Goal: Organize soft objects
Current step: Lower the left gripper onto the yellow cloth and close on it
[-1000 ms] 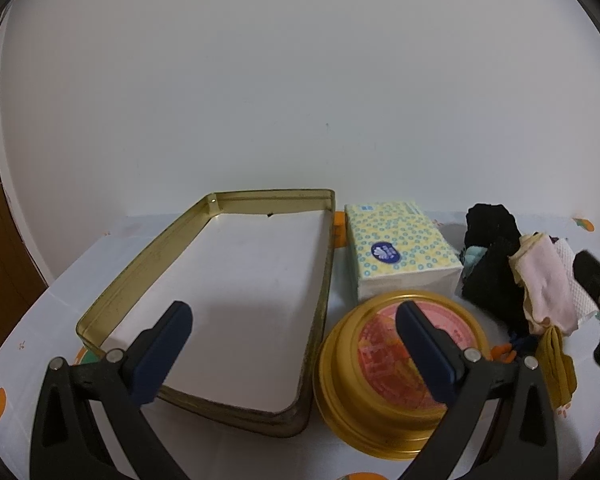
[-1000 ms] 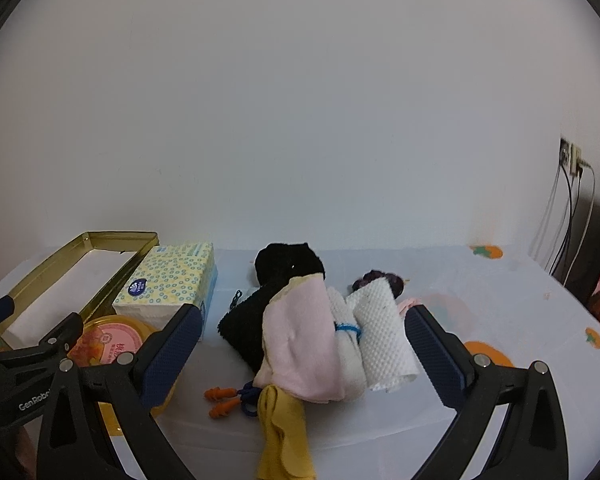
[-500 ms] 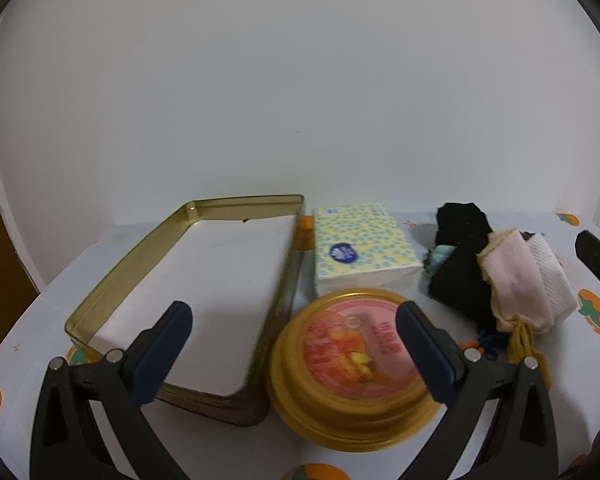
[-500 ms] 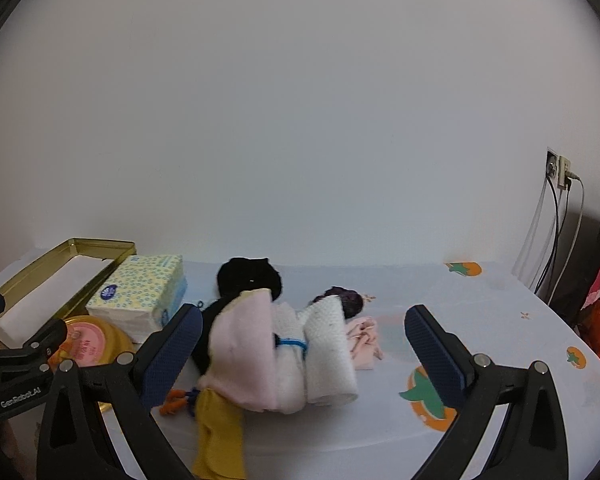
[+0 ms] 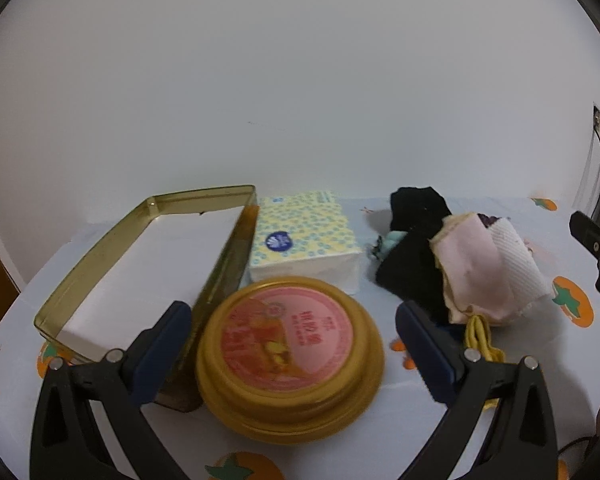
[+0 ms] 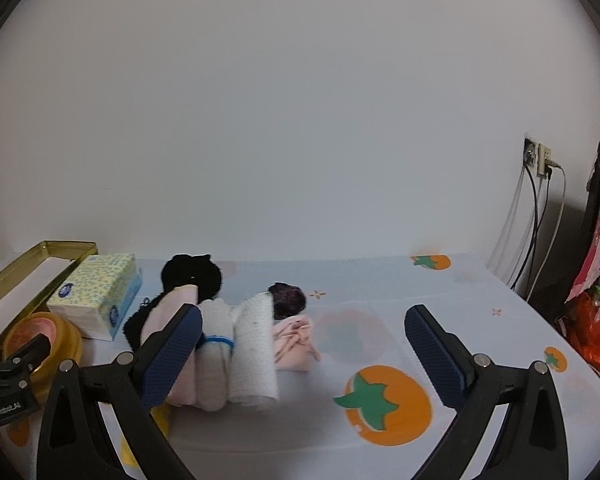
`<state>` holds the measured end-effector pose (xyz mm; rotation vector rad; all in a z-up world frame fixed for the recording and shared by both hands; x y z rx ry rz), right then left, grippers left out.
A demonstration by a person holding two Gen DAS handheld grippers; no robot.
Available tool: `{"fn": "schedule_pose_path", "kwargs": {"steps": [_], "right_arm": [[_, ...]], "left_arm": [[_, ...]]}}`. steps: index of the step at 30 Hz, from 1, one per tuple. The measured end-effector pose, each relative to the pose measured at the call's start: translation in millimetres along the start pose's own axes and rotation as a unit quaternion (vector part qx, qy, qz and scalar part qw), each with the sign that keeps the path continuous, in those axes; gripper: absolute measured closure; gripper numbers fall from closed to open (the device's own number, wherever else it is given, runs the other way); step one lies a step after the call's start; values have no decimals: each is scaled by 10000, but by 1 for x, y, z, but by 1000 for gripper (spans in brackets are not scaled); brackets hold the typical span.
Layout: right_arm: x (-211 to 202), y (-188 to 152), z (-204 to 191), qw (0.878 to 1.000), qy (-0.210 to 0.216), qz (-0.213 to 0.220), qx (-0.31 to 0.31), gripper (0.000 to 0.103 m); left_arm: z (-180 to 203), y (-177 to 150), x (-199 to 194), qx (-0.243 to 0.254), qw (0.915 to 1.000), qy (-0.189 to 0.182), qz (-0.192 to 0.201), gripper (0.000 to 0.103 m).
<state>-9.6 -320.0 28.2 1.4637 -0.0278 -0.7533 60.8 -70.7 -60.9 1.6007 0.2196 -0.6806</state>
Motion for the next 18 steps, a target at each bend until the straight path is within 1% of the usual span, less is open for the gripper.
{"fn": "schedule_pose_path", "kwargs": {"steps": [4, 7, 9, 10, 12, 14, 16, 17, 18], "right_arm": [[1, 1, 11, 9999, -96, 87, -57, 1], [4, 1, 17, 9998, -143, 75, -92, 1], [4, 2, 21, 9997, -232, 100, -66, 1], [3, 3, 25, 9996, -265, 127, -24, 1], [3, 5, 30, 9995, -262, 153, 60, 2], [2, 7, 35, 9993, -292, 176, 143, 3], [2, 8, 38, 9992, -304, 173, 206, 8], [3, 8, 39, 9992, -290, 137, 221, 8], [5, 7, 40, 9993, -283, 98, 230, 8]], "left_arm": [[13, -1, 0, 60, 9999, -119, -61, 0], [21, -2, 0, 73, 9997, -186, -131, 0], [33, -6, 3, -44, 9984, -474, -312, 1], [37, -7, 5, -84, 9978, -559, -358, 1], [51, -12, 8, -264, 9938, -932, -538, 6], [67, -13, 6, -158, 9935, -982, -555, 9], [79, -15, 7, 71, 9936, -927, -637, 13], [89, -17, 5, 227, 9927, -963, -684, 21], [96, -19, 4, 325, 9916, -1025, -721, 24]]}}
Point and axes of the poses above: each gripper's, at about its wrist camera, not at the fingertips, and x roughly the way its jaws point, z to its right, y to its top, the point moved 10 cm from there along x, roughly the way its jaws point, and after that the axes turned 8 degrees about -y, right-handed, at the moved point
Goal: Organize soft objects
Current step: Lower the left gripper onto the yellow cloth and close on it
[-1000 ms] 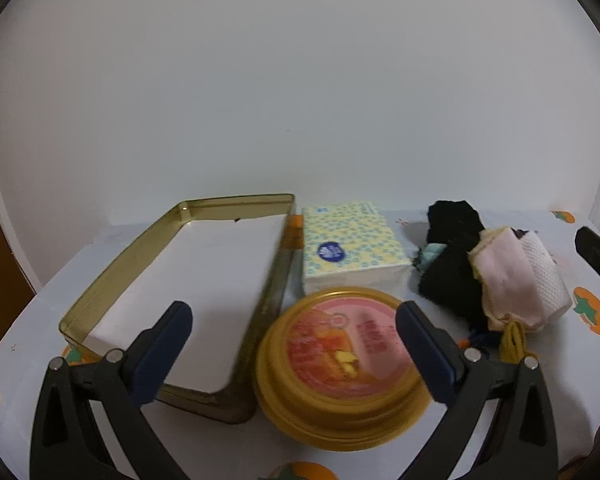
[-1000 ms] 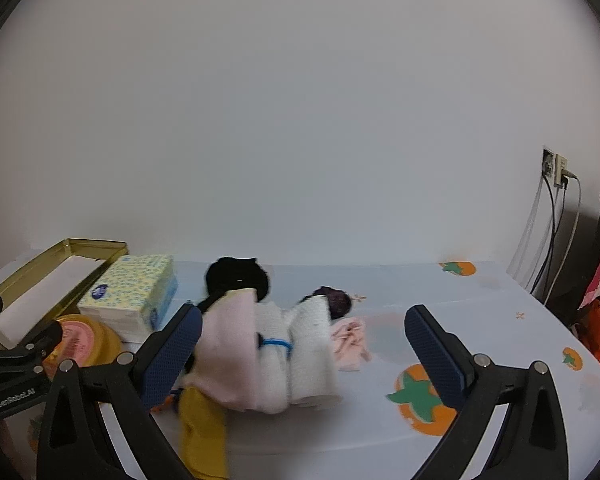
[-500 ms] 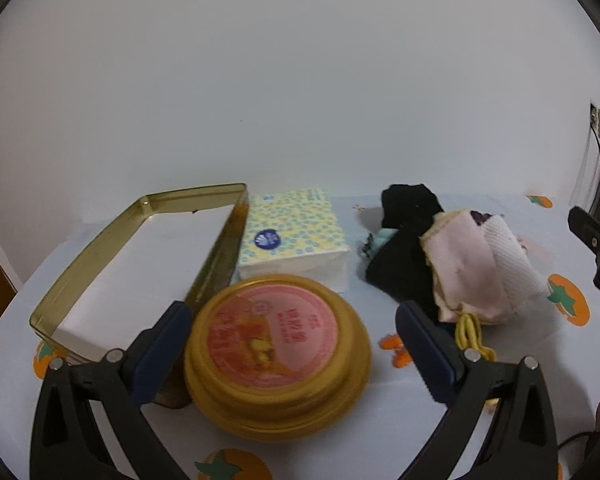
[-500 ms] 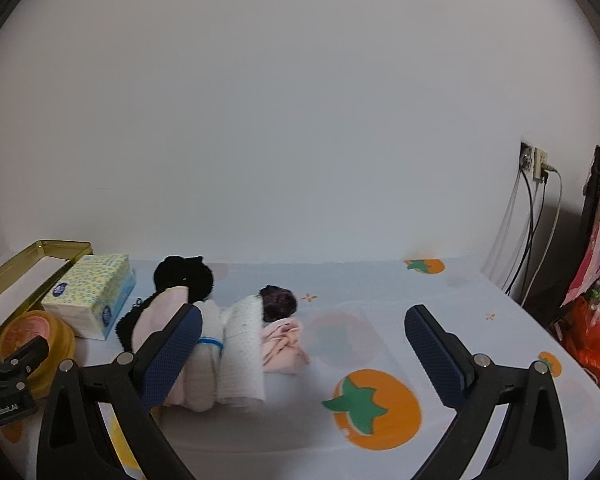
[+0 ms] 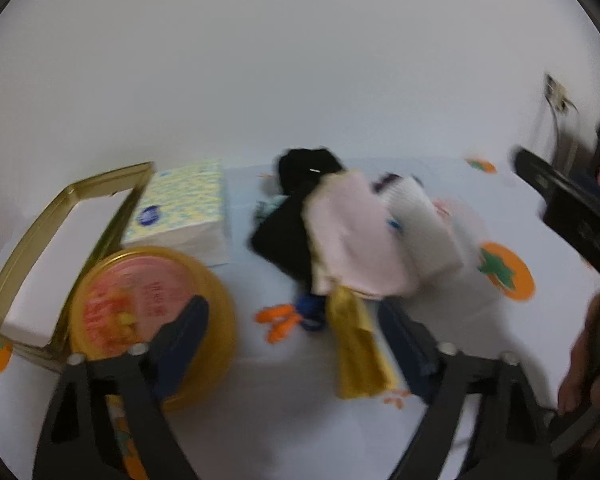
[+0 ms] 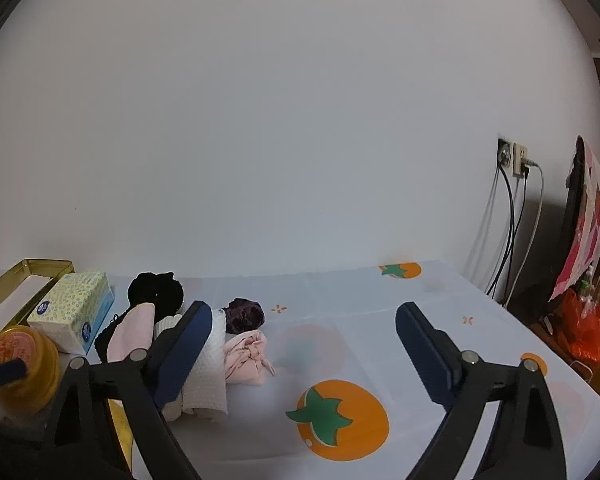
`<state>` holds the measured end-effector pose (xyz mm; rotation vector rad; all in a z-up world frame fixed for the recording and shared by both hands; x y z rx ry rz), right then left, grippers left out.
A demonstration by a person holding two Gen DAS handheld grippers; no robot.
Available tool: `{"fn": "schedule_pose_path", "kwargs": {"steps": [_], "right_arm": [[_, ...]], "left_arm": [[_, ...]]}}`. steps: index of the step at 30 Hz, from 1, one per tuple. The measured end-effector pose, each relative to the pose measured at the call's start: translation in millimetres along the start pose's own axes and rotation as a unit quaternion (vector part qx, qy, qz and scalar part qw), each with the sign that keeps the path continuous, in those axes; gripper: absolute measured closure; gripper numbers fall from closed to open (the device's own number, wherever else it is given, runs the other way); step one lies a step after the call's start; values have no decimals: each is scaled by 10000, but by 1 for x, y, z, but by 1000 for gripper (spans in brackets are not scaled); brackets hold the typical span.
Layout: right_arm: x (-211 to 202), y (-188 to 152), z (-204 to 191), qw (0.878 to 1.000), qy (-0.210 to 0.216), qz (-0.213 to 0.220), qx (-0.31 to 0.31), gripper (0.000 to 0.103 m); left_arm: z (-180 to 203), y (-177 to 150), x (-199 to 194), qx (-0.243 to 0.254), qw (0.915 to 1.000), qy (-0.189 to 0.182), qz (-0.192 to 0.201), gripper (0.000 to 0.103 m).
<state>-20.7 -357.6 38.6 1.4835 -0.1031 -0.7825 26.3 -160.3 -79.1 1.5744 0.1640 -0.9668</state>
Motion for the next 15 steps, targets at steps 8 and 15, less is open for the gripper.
{"fn": "schedule_pose_path", "kwargs": {"steps": [8, 15], "right_arm": [[5, -3, 6, 9996, 62, -203, 174, 15], [6, -5, 4, 9993, 154, -281, 208, 18]], "left_arm": [[31, -11, 16, 468, 9982, -32, -375, 52], [23, -28, 36, -131, 9946, -368, -963, 71]]}}
Point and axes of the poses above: each gripper's, at about its wrist camera, not at the fingertips, and x roughly the way its jaws point, z to its right, y to its top, the point moved 10 cm from there along x, roughly the way its jaws point, and after that the axes turned 8 degrees about -y, right-handed, at the moved point
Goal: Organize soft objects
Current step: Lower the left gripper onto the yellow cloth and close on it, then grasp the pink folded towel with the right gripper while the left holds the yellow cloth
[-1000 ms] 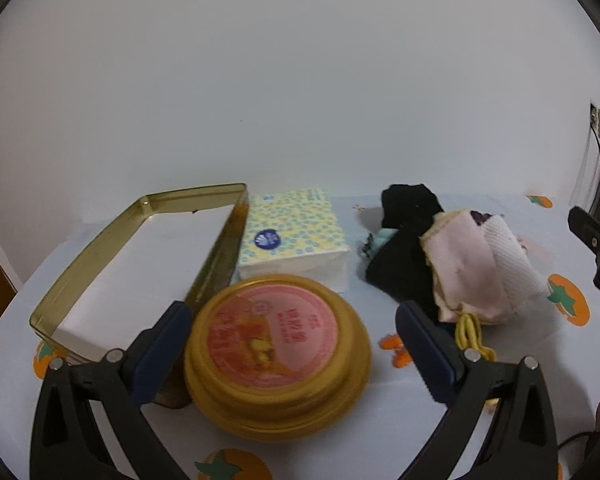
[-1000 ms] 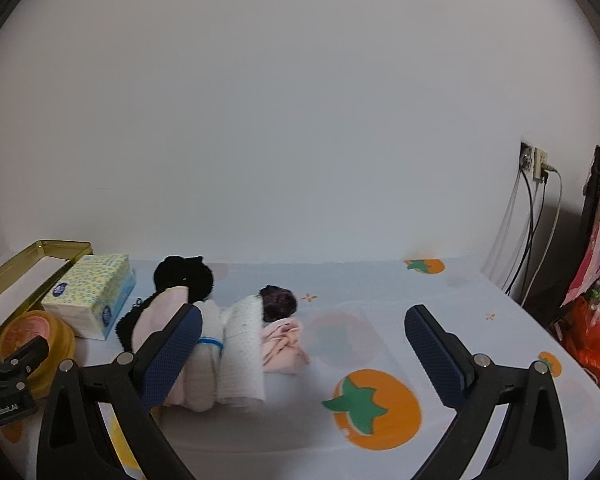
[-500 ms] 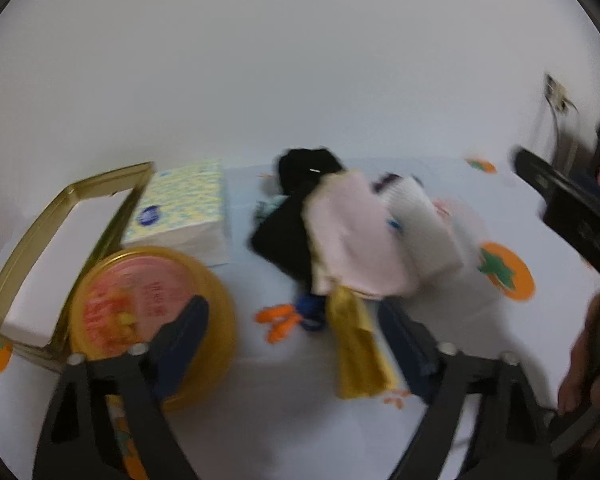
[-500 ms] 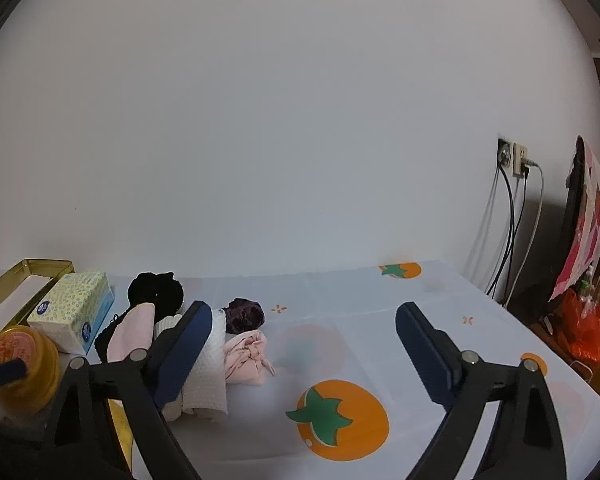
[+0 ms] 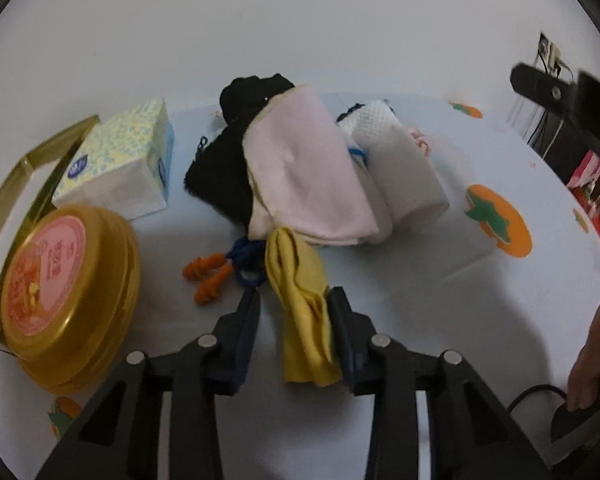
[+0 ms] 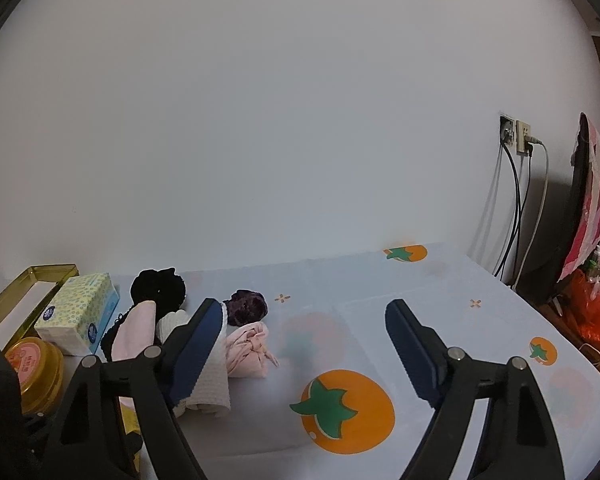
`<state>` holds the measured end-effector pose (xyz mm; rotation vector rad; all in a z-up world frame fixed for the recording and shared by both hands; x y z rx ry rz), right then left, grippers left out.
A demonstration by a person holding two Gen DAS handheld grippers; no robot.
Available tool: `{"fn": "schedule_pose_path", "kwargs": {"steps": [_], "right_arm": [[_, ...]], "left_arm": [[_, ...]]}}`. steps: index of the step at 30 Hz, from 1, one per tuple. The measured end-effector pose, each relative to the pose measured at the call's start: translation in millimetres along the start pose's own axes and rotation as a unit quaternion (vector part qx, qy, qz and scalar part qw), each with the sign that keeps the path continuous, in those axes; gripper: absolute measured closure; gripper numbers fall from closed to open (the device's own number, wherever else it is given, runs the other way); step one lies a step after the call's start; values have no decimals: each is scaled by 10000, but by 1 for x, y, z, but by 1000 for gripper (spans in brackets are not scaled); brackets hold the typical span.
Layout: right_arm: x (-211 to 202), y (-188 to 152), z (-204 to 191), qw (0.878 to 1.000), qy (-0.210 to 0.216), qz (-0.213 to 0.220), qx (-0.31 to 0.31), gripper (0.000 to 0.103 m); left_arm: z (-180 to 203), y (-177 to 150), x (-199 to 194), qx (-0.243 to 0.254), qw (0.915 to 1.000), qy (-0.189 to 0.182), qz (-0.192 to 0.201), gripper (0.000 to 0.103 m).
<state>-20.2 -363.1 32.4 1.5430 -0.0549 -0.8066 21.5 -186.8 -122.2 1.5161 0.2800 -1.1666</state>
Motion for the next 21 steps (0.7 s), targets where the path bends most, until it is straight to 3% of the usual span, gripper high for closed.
{"fn": "schedule_pose_path", "kwargs": {"steps": [1, 2, 6, 9, 14, 18, 21], "right_arm": [[1, 0, 0, 10000, 9, -18, 1, 18], [2, -2, -1, 10000, 28, -52, 0, 18], [7, -7, -3, 9997, 100, -203, 14, 18], [10, -9, -3, 9996, 150, -241, 61, 29], [15, -15, -8, 9987, 348, -360, 65, 45], [13, -19, -21, 9963, 743, -415, 90, 47], [8, -23, -40, 9921, 1167, -445, 121, 47]], "left_arm": [[1, -1, -1, -8, 10000, -92, 20, 77], [4, -2, -4, -1, 9998, -205, 23, 90], [7, -5, -15, 37, 9992, -397, 49, 92], [2, -4, -29, -40, 9975, -677, 201, 92], [-7, 13, -60, -58, 9911, -1032, 840, 92], [-21, 32, -84, -26, 9859, -1006, 1340, 92], [-39, 43, -103, 19, 9834, -729, 1664, 92]]}}
Point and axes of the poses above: each gripper's, at about its wrist camera, not at the fingertips, and x roughly the way its jaws point, z to its right, y to its top, the point moved 10 cm from there along x, roughly the way its jaws point, and after that the axes turned 8 degrees about -y, right-handed, at the moved point
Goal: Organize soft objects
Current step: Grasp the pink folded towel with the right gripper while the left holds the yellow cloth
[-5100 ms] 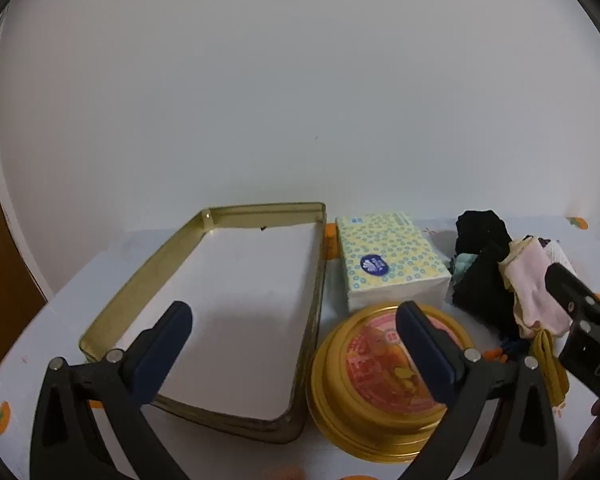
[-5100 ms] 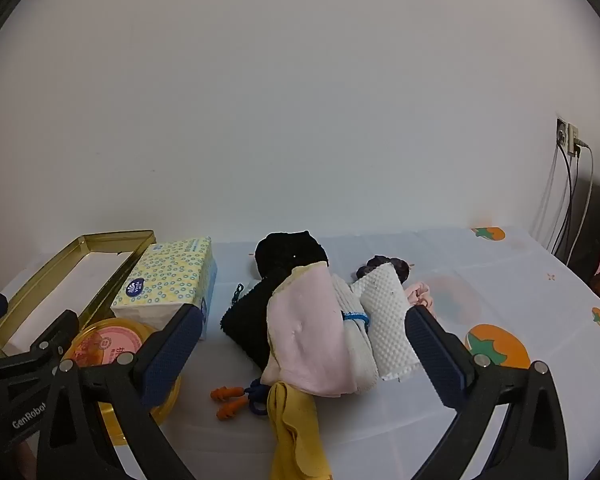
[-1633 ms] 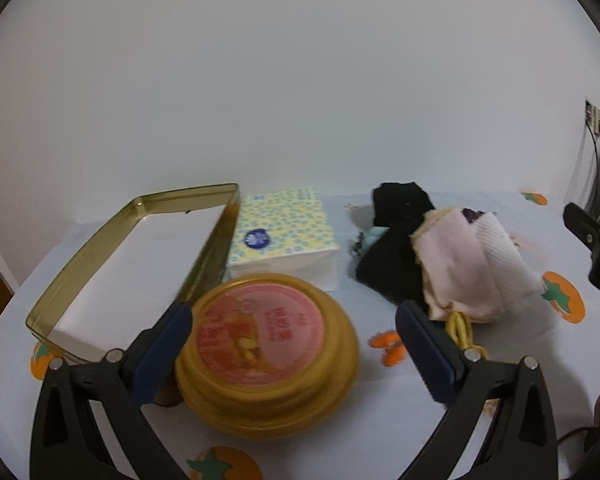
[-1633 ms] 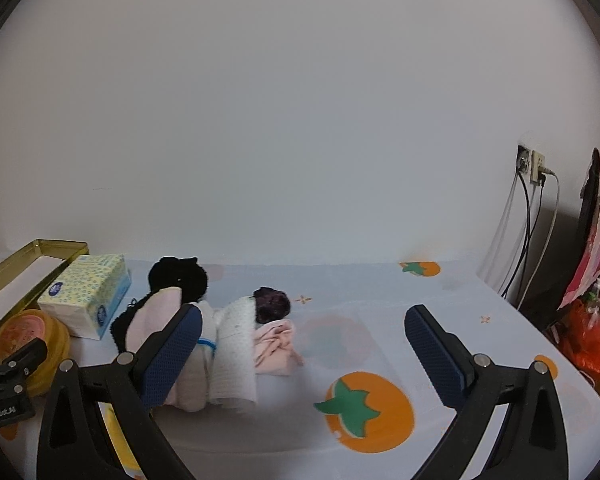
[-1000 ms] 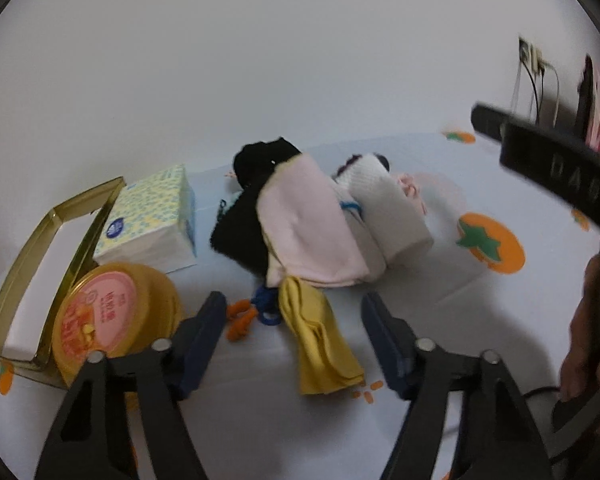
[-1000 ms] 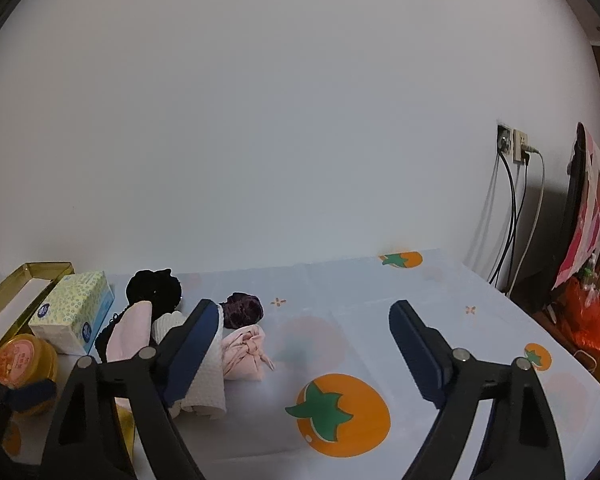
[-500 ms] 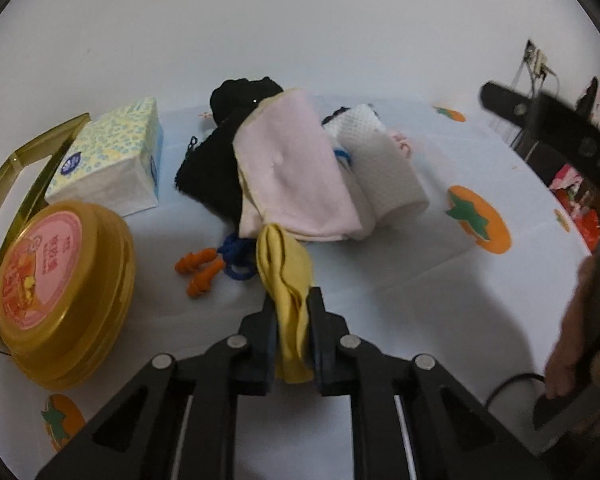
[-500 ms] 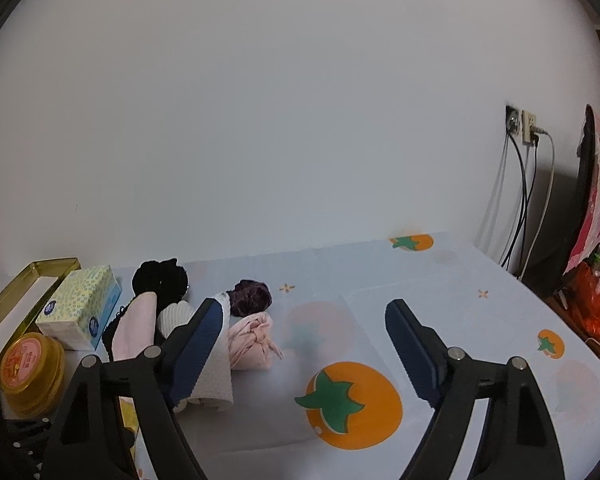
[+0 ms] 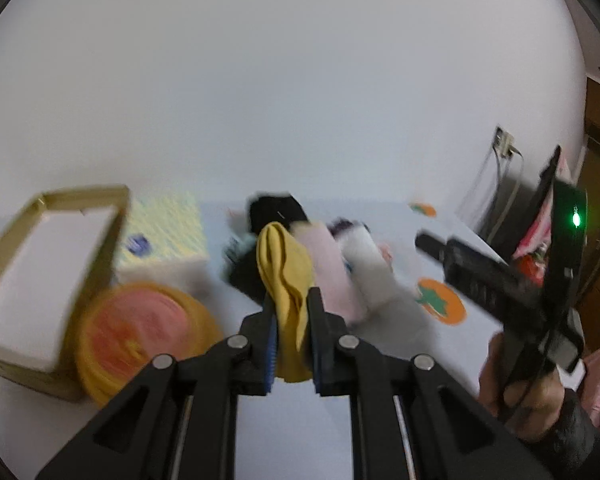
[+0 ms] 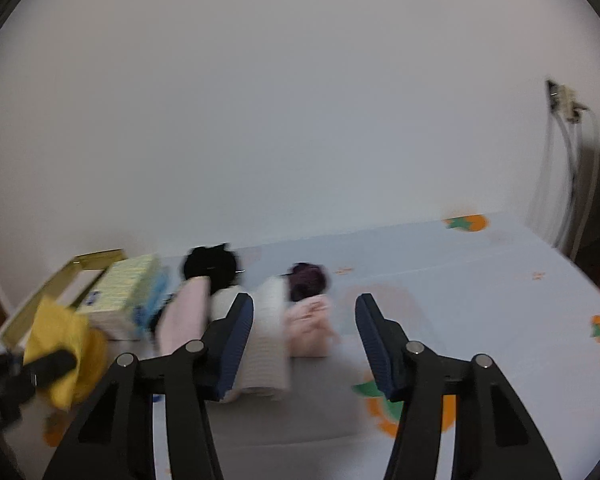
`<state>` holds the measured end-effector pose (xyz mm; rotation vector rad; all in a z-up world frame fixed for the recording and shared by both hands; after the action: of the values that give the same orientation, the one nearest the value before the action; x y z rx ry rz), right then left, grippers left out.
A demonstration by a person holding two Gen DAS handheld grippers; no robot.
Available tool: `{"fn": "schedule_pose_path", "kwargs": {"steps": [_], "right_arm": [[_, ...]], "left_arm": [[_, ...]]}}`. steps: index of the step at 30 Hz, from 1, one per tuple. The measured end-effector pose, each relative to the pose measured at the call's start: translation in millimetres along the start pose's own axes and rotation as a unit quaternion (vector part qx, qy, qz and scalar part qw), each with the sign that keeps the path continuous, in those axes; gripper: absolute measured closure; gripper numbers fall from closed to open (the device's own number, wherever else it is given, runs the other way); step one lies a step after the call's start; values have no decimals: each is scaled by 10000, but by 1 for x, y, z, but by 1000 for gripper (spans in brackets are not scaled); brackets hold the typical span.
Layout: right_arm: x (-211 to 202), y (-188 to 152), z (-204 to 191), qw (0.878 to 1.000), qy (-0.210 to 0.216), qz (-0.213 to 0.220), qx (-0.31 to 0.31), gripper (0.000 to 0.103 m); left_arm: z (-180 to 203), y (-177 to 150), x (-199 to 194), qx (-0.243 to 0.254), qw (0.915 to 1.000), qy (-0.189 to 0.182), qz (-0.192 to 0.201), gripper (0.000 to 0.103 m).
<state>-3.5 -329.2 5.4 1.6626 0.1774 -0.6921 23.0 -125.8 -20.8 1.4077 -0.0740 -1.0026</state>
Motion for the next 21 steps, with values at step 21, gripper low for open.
{"fn": "schedule_pose_path", "kwargs": {"steps": [21], "right_arm": [[59, -47, -104, 9884, 238, -1306, -737, 86]], "left_arm": [[-115, 27, -13, -207, 9970, 724, 163, 92]]}}
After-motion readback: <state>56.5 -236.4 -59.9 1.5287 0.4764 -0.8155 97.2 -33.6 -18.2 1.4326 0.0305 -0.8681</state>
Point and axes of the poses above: each gripper's, at about its wrist camera, not at the fingertips, and x roughly the way its jaws point, z to its right, y to its top, the point moved 10 cm from there along x, roughly the way its jaws point, and after that the axes turned 8 degrees about -y, right-handed, at the moved point
